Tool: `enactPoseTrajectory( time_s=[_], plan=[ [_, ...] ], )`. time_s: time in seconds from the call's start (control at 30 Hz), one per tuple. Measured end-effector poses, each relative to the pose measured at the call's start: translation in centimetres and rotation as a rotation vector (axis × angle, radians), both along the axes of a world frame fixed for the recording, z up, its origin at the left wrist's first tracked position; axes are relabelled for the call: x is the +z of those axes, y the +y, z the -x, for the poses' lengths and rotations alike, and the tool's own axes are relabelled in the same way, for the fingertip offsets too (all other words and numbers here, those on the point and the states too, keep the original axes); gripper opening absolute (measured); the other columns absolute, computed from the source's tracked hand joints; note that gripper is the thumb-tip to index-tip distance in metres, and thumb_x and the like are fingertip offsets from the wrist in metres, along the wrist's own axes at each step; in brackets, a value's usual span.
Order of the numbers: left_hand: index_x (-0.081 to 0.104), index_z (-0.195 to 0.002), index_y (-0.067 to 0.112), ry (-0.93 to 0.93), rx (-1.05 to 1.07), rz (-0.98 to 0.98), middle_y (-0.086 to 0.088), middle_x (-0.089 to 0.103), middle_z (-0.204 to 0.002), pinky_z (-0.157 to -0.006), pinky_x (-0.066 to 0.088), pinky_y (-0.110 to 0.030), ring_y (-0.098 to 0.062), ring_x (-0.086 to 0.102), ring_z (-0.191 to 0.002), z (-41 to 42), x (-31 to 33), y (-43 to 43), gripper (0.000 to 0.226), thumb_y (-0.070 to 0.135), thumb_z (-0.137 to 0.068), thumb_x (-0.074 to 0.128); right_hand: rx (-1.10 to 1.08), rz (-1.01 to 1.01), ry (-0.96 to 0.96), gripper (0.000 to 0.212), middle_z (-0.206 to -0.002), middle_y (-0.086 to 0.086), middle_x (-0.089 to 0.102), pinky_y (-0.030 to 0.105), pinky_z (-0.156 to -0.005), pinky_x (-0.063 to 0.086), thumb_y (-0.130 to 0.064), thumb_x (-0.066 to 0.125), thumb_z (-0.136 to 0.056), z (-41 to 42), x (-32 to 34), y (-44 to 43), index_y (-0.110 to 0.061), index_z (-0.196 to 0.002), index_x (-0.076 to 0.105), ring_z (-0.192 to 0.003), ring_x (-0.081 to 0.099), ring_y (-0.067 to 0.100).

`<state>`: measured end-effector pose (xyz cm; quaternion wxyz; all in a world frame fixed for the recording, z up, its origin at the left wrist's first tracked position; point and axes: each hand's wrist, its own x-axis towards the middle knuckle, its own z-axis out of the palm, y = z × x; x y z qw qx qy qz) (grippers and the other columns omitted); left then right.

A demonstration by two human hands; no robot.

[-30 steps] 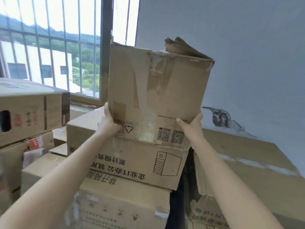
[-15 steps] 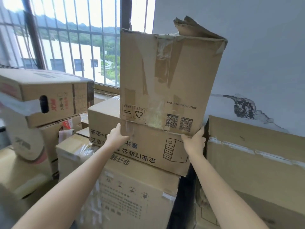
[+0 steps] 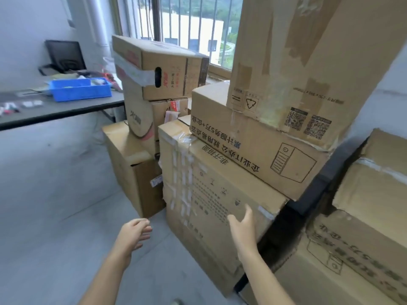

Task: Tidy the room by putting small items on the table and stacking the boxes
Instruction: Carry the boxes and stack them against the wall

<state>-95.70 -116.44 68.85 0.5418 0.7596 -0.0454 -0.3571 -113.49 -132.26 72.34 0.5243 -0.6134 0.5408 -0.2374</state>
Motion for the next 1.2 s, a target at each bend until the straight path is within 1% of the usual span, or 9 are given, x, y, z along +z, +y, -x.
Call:
enactPoseTrajectory(
  time_s=[0.1,0.23,0.33,0.4,0.53,0.67,0.9,1.13,1.2],
  plan=[
    [0.055,-0.106,0.007,0.06,0.102,-0.07,-0.016,0.062,-0.102,-0.083,0.036,-0.034,-0.029,0.058,-0.092,1.4,-2.2,6.3,0.015,0.016,-0.098,0.046,0.112,-0.05,0.045,0.059,-0.15,0.006,0.019,0.041,-0.104,0.034,-0.015,0.048,-0.093,-2.2,-1.4,2.7,-0.02,-0.146,0.022,-0.132,0.032,0.026],
    [0.056,-0.105,0.005,0.123,0.253,-0.109,-0.017,0.062,-0.102,-0.083,0.037,-0.034,-0.029,0.058,-0.091,2.4,-3.8,13.2,0.016,0.016,-0.097,0.046,0.293,-0.072,0.099,0.051,-0.139,0.01,0.033,0.033,-0.091,0.039,-0.014,0.049,-0.092,-4.4,-3.4,6.8,-0.016,-0.141,0.033,-0.106,0.043,0.019],
    [0.058,-0.101,0.006,0.181,0.324,-0.126,-0.016,0.063,-0.098,-0.08,0.038,-0.032,-0.028,0.06,-0.087,3.0,-4.8,16.7,0.015,0.015,-0.096,0.048,0.442,-0.082,0.197,0.046,-0.134,0.013,0.043,0.031,-0.093,0.04,-0.014,0.05,-0.092,-5.3,-6.3,10.6,-0.01,-0.137,0.04,-0.115,0.047,0.024],
    [0.057,-0.094,0.009,0.242,0.348,-0.129,-0.012,0.063,-0.09,-0.071,0.039,-0.03,-0.026,0.059,-0.08,3.5,-5.5,18.5,0.011,0.015,-0.095,0.048,0.543,-0.122,0.27,0.042,-0.132,0.014,0.048,0.031,-0.096,0.039,-0.014,0.051,-0.093,-5.7,-8.5,13.7,-0.006,-0.133,0.044,-0.12,0.048,0.024],
    [0.054,-0.082,0.012,0.325,0.356,-0.112,-0.007,0.059,-0.076,-0.057,0.034,-0.024,-0.02,0.055,-0.067,2.4,-5.9,22.8,0.012,0.013,-0.093,0.049,0.7,-0.251,0.375,0.037,-0.126,0.013,0.053,0.022,-0.081,0.038,-0.013,0.051,-0.092,-8.4,-11.7,21.3,-0.004,-0.128,0.049,-0.105,0.052,0.019],
    [0.057,-0.082,0.01,0.266,0.572,-0.036,-0.009,0.062,-0.08,-0.061,0.037,-0.025,-0.021,0.057,-0.07,-3.4,-5.0,30.5,0.014,0.012,-0.094,0.05,0.804,-0.202,0.371,0.035,-0.126,0.012,0.056,0.022,-0.081,0.038,-0.013,0.051,-0.091,-16.0,-11.4,27.6,-0.003,-0.124,0.053,-0.113,0.053,0.021],
    [0.058,-0.101,0.006,0.175,0.978,0.016,-0.008,0.063,-0.082,-0.064,0.037,-0.026,-0.021,0.058,-0.071,-9.6,-4.4,45.3,0.013,0.013,-0.094,0.05,1.1,-0.154,0.271,0.034,-0.11,0.007,0.057,0.02,-0.078,0.035,-0.015,0.05,-0.092,-27.6,-9.4,40.2,-0.005,-0.125,0.053,-0.096,0.05,0.015],
    [0.06,-0.103,0.004,0.317,1.231,0.019,-0.013,0.067,-0.089,-0.068,0.041,-0.029,-0.027,0.061,-0.078,-7.5,-6.6,52.0,0.017,0.014,-0.093,0.051,1.482,-0.143,0.437,0.036,-0.107,-0.001,0.052,0.021,-0.077,0.037,-0.022,0.048,-0.093,-31.9,-10.9,49.2,-0.011,-0.127,0.05,-0.096,0.05,0.013],
    [0.06,-0.103,0.004,0.356,1.309,0.012,-0.014,0.067,-0.089,-0.067,0.041,-0.028,-0.028,0.062,-0.078,-7.5,-6.9,53.2,0.017,0.014,-0.092,0.051,1.573,-0.124,0.453,0.038,-0.106,-0.001,0.051,0.019,-0.072,0.038,-0.023,0.049,-0.093,-33.6,-11.4,51.1,-0.012,-0.13,0.049,-0.093,0.05,0.012]
  ],
)
